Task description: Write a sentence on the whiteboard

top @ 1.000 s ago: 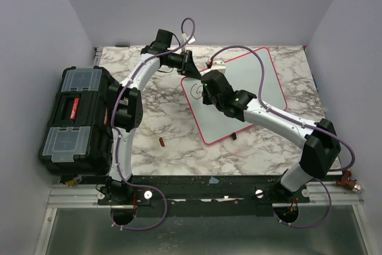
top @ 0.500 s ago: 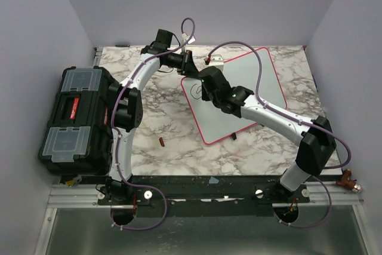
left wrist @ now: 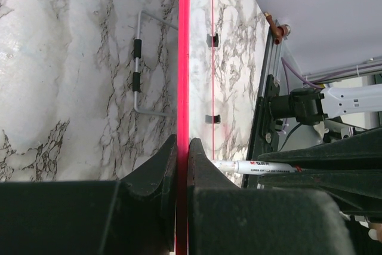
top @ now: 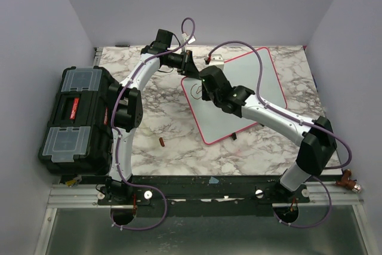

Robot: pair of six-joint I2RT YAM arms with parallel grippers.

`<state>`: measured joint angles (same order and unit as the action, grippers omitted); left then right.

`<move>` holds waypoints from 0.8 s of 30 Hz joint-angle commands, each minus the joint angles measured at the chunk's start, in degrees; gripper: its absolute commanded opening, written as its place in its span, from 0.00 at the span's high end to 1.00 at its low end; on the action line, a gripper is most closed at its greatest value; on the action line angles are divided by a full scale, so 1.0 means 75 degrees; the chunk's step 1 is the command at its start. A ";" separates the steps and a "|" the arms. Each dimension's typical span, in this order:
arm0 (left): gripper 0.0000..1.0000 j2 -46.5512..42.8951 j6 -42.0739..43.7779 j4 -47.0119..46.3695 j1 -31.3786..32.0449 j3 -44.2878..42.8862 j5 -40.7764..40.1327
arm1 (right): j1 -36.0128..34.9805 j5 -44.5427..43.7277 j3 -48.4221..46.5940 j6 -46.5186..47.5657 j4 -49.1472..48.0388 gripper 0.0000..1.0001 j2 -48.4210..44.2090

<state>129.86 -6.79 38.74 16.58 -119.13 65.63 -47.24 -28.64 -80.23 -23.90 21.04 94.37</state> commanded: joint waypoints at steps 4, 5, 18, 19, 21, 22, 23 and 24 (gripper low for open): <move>1.00 -0.0148 0.0870 -0.0217 0.0122 0.0064 -0.0230 | 0.0030 0.0443 0.0554 0.0098 0.0008 0.99 -0.0886; 1.00 -0.0144 0.0870 -0.0236 0.0122 0.0061 -0.0244 | 0.0032 0.0447 0.0616 0.0102 -0.0074 0.99 -0.1007; 1.00 -0.0157 0.0870 -0.0244 0.0118 0.0067 -0.0233 | 0.0039 -0.0102 0.0918 0.0270 -0.0483 0.99 -0.1324; 1.00 -0.0153 0.0869 -0.0233 0.0110 0.0075 -0.0234 | 0.0033 -0.0210 0.0971 0.0213 -0.0550 0.99 -0.1329; 1.00 -0.0165 0.0870 -0.0232 0.0110 0.0065 -0.0225 | 0.0040 -0.0308 0.1106 0.0231 -0.0739 0.99 -0.1372; 1.00 -0.0169 0.0870 -0.0233 0.0101 0.0064 -0.0219 | 0.0039 -0.0264 0.1173 0.0324 -0.0853 0.99 -0.1399; 1.00 -0.0170 0.0870 -0.0232 0.0098 0.0064 -0.0219 | 0.0035 -0.0226 0.1208 0.0398 -0.0984 0.99 -0.1423; 1.00 -0.0170 0.0870 -0.0232 0.0099 0.0054 -0.0207 | 0.0040 -0.0230 0.1207 0.0425 -0.1048 0.99 -0.1416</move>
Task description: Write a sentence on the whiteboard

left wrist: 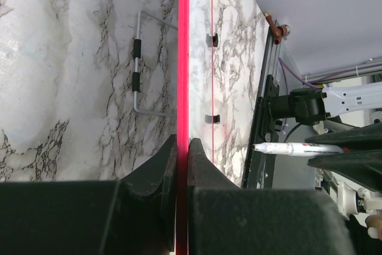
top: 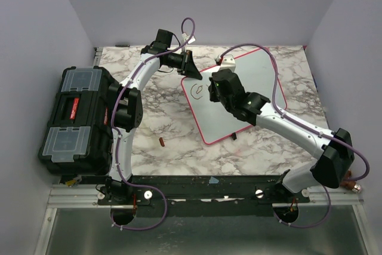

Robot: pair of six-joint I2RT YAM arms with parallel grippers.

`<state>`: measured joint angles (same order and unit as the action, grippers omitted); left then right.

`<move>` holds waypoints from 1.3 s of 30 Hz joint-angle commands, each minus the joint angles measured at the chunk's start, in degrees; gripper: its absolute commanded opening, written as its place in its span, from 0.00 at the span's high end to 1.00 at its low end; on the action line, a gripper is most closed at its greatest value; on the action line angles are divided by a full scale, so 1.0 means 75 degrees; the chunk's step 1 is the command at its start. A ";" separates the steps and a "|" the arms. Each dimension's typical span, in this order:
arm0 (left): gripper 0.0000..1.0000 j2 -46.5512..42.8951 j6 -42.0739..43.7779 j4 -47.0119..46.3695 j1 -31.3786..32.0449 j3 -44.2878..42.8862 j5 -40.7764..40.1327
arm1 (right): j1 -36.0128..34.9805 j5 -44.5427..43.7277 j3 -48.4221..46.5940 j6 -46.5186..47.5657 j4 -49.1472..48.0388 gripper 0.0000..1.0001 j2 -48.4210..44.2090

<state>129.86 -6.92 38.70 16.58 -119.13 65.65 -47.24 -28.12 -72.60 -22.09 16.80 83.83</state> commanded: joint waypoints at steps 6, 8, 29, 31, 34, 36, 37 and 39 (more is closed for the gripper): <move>1.00 -0.0175 0.0887 -0.0238 0.0066 0.0051 -0.0198 | 0.0040 -0.0526 0.0049 0.0241 -0.0575 0.99 0.0150; 1.00 -0.0171 0.0887 -0.0249 0.0063 0.0052 -0.0192 | 0.0041 -0.0549 0.0035 0.0226 -0.0607 0.99 0.0200; 1.00 -0.0158 0.0875 -0.0308 0.0063 0.0064 -0.0182 | 0.0321 -0.0105 -0.0001 0.0263 -0.0941 0.99 0.0325; 1.00 -0.0158 0.0864 -0.0310 0.0063 0.0064 -0.0175 | 0.0326 0.0061 -0.0011 0.0271 -0.0984 0.99 0.0347; 1.00 -0.0158 0.0864 -0.0319 0.0063 0.0062 -0.0175 | 0.0323 0.0260 -0.0052 0.0272 -0.1009 0.99 0.0472; 1.00 -0.0157 0.0864 -0.0319 0.0063 0.0064 -0.0175 | 0.0325 0.0303 -0.0080 0.0263 -0.1009 0.99 0.0577; 1.00 -0.0159 0.0864 -0.0320 0.0063 0.0064 -0.0175 | 0.0323 0.0310 -0.0102 0.0262 -0.1003 0.99 0.0619; 1.00 -0.0159 0.0864 -0.0320 0.0063 0.0063 -0.0169 | 0.0323 0.0335 -0.0139 0.0268 -0.1027 0.99 0.0697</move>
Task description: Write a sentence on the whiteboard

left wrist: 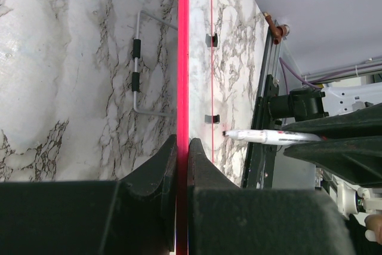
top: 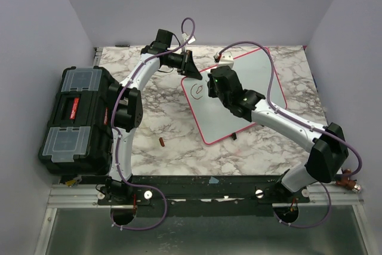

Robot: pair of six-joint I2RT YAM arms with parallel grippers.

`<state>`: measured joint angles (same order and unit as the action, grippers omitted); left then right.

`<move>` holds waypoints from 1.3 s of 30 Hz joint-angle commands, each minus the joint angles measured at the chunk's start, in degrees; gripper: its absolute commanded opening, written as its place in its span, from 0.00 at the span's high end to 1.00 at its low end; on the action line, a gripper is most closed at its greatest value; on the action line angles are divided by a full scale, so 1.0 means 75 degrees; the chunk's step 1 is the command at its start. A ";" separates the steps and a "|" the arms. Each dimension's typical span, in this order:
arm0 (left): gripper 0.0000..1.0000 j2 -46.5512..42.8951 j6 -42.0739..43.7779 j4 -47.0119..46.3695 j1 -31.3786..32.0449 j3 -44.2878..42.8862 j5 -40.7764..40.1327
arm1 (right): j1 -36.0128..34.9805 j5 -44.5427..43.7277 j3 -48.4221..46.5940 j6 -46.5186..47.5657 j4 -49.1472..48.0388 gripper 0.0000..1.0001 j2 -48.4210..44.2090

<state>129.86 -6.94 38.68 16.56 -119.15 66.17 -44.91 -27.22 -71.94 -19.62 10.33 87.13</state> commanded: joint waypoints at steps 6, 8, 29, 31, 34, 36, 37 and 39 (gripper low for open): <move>1.00 -0.0158 0.0867 -0.0318 0.0060 0.0079 -0.0221 | 0.0011 0.0224 -0.0298 -0.0056 -0.0222 0.99 0.0484; 1.00 -0.0158 0.0867 -0.0323 0.0066 0.0073 -0.0221 | 0.0018 0.0214 -0.0298 -0.0055 -0.0234 0.99 0.0543; 1.00 -0.0182 0.0890 -0.0305 0.0064 0.0090 -0.0221 | 0.0024 0.0331 0.0703 -0.0595 0.0371 0.99 0.0042; 1.00 -0.0182 0.0890 -0.0305 0.0058 0.0090 -0.0221 | 0.0018 0.0307 0.0750 -0.0626 0.0416 0.99 -0.0019; 1.00 -0.0177 0.0890 -0.0305 0.0059 0.0090 -0.0221 | 0.0022 0.0170 0.0774 -0.0646 0.0482 0.99 -0.0074; 1.00 -0.0176 0.0890 -0.0305 0.0056 0.0090 -0.0221 | 0.0032 0.0049 0.0725 -0.0645 0.0559 0.99 -0.0086; 1.00 -0.0173 0.0890 -0.0305 0.0055 0.0094 -0.0221 | 0.0023 -0.0008 0.0701 -0.0641 0.0579 0.99 -0.0097; 1.00 -0.0176 0.0890 -0.0319 0.0055 0.0091 -0.0215 | 0.0023 -0.0106 0.0654 -0.0611 0.0603 0.99 -0.0109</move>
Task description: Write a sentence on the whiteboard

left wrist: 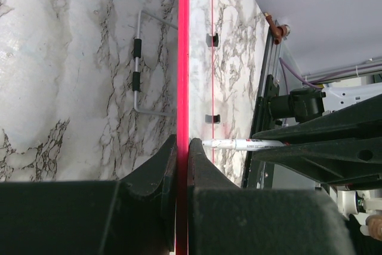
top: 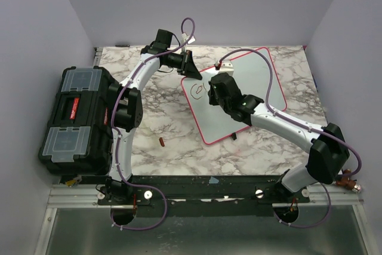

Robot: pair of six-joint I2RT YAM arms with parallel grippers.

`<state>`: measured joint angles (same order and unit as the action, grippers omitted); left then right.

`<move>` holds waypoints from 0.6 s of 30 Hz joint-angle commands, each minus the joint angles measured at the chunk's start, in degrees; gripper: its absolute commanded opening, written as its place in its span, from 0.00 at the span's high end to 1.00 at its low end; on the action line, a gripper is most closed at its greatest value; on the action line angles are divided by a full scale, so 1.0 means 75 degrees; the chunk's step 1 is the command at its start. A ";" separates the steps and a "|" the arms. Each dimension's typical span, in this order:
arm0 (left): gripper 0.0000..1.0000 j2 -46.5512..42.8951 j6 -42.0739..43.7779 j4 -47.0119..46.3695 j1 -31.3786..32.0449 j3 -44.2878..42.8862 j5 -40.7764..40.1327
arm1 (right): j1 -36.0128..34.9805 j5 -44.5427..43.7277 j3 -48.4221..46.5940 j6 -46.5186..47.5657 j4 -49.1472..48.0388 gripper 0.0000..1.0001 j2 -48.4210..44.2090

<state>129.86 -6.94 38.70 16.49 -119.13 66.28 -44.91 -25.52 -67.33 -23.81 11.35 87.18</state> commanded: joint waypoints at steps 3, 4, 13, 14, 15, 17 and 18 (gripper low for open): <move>1.00 -0.0181 0.0890 -0.0308 0.0070 0.0092 -0.0230 | 0.0023 -0.0488 -0.0065 0.0038 0.0478 0.99 -0.0093; 1.00 -0.0181 0.0890 -0.0308 0.0070 0.0108 -0.0236 | 0.0023 -0.0558 -0.0106 0.0080 0.0491 0.99 -0.0074; 1.00 -0.0182 0.0890 -0.0313 0.0064 0.0122 -0.0226 | 0.0034 -0.0952 -0.0523 0.0343 0.0502 0.99 0.0274; 1.00 -0.0181 0.0890 -0.0298 0.0063 0.0121 -0.0225 | 0.0034 -0.0957 -0.0554 0.0349 0.0477 0.99 0.0310; 1.00 -0.0182 0.0890 -0.0299 0.0066 0.0121 -0.0226 | 0.0035 -0.0948 -0.0589 0.0397 0.0445 0.99 0.0363; 1.00 -0.0194 0.0890 -0.0299 0.0063 0.0122 -0.0213 | 0.0034 -0.0980 -0.0694 0.0438 0.0442 0.99 0.0462; 1.00 -0.0192 0.0890 -0.0297 0.0062 0.0122 -0.0213 | 0.0035 -0.0992 -0.0745 0.0470 0.0443 0.99 0.0510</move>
<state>129.86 -6.94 38.72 16.49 -119.11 66.30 -44.88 -30.55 -70.32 -21.71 13.63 88.95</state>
